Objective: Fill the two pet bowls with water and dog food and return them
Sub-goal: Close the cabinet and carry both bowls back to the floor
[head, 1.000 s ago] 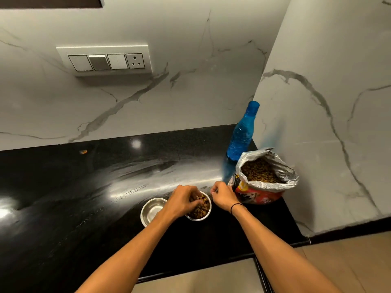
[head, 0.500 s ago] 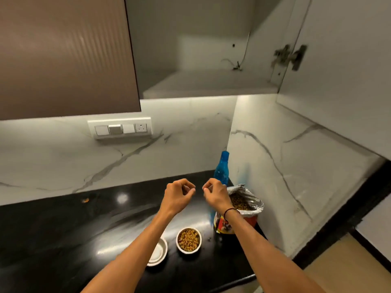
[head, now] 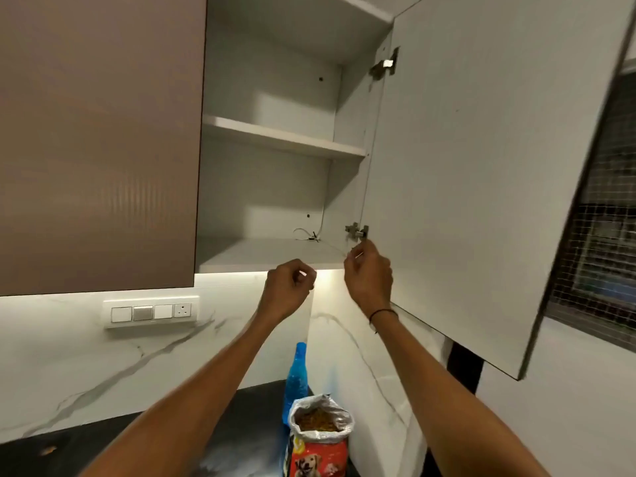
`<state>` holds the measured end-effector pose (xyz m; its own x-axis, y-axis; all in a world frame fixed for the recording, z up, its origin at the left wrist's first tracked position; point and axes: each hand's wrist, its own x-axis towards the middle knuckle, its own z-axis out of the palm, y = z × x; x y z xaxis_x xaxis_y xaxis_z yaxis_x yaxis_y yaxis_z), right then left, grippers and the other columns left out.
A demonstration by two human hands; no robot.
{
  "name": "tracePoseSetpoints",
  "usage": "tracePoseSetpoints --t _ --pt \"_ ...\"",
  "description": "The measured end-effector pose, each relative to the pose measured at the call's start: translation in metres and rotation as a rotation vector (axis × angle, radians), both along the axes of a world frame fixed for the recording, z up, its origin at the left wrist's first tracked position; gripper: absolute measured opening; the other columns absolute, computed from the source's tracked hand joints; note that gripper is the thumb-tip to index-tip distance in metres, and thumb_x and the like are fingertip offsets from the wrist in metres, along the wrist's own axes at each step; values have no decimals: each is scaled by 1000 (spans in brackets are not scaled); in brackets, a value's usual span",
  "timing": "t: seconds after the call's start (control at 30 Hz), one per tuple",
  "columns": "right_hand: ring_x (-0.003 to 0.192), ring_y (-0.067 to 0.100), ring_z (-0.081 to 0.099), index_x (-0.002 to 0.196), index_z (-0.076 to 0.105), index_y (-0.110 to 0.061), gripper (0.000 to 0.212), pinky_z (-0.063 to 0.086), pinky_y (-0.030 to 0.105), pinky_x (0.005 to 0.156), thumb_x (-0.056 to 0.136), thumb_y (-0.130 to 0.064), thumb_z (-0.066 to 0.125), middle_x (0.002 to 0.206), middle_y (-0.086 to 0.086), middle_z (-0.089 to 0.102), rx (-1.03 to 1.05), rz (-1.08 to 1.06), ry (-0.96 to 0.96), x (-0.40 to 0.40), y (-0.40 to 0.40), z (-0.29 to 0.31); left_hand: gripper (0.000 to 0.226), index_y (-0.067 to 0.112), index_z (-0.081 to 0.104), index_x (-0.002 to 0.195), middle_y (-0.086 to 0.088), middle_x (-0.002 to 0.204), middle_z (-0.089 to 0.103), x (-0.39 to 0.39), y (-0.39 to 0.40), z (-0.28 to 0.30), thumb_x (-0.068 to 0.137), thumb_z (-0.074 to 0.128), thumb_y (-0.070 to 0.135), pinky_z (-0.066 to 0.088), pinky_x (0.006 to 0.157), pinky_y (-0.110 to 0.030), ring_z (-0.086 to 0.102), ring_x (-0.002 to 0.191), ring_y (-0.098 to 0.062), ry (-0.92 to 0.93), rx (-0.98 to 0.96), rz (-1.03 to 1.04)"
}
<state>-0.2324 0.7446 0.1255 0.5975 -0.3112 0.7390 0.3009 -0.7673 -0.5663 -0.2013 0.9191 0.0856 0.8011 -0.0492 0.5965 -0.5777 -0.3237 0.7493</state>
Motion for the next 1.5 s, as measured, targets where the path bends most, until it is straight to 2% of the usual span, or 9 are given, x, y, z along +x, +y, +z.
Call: tracePoseSetpoints --t 0.1,0.23,0.4,0.57,0.77,0.93,1.07,1.3,1.5 --pt "89 33 64 100 61 -13 9 49 40 76 93 -18 57 92 8 68 -119 -122 -295 -43 -47 47 4 30 73 89 3 76 78 -25 -36 30 93 72 30 65 81 -47 77 73 -11 -54 -13 -50" --pt "126 32 50 136 54 -16 47 36 46 105 90 -24 58 141 12 52 -149 -523 -585 -101 -111 93 6 30 75 91 2 78 77 -58 -79 53 88 71 33 64 84 -48 77 78 -18 -83 -4 -100" --pt "146 43 37 159 24 -16 95 34 56 114 84 -57 65 163 21 28 381 -571 -216 -137 -175 111 18 29 76 96 1 80 78 -93 -123 62 83 73 42 64 87 -48 76 81 -17 -69 -31 -161" --pt "134 42 52 143 49 -7 75 43 47 109 92 -59 65 146 17 55 588 -114 -19 -157 -165 94 31 23 75 113 5 99 76 -122 -140 76 93 75 45 64 90 -49 73 97 -14 -124 -12 -246" --pt "113 42 63 134 53 -10 46 48 47 95 97 -36 61 120 19 68 219 -96 -104 -172 -70 73 53 27 53 146 13 127 62 -150 -117 132 100 59 52 60 92 -33 62 121 -7 -190 -12 -373" --pt "103 25 72 128 56 -31 50 59 45 92 81 -43 66 112 -2 75 -4 265 -98 -145 21 57 48 18 62 135 0 123 73 -137 -42 146 94 77 37 59 93 -29 71 107 -13 -300 -24 -25" --pt "125 32 52 142 42 -25 68 51 48 105 84 -32 77 138 9 44 -94 492 19 -94 83 45 25 12 73 112 2 99 77 -110 50 135 91 81 25 62 83 -28 73 89 -9 -283 -36 211" --pt "126 42 39 146 32 -11 93 48 45 94 80 -54 82 145 24 33 -157 192 116 1 185 36 47 22 67 74 7 65 63 -60 154 123 73 85 65 40 54 -25 59 61 -8 -105 102 766" --pt "129 43 35 149 27 -14 99 55 46 94 78 -55 82 148 25 28 -143 69 118 64 227 35 50 19 66 73 2 62 62 -10 174 131 84 74 67 33 52 -26 60 60 -15 -55 261 850"
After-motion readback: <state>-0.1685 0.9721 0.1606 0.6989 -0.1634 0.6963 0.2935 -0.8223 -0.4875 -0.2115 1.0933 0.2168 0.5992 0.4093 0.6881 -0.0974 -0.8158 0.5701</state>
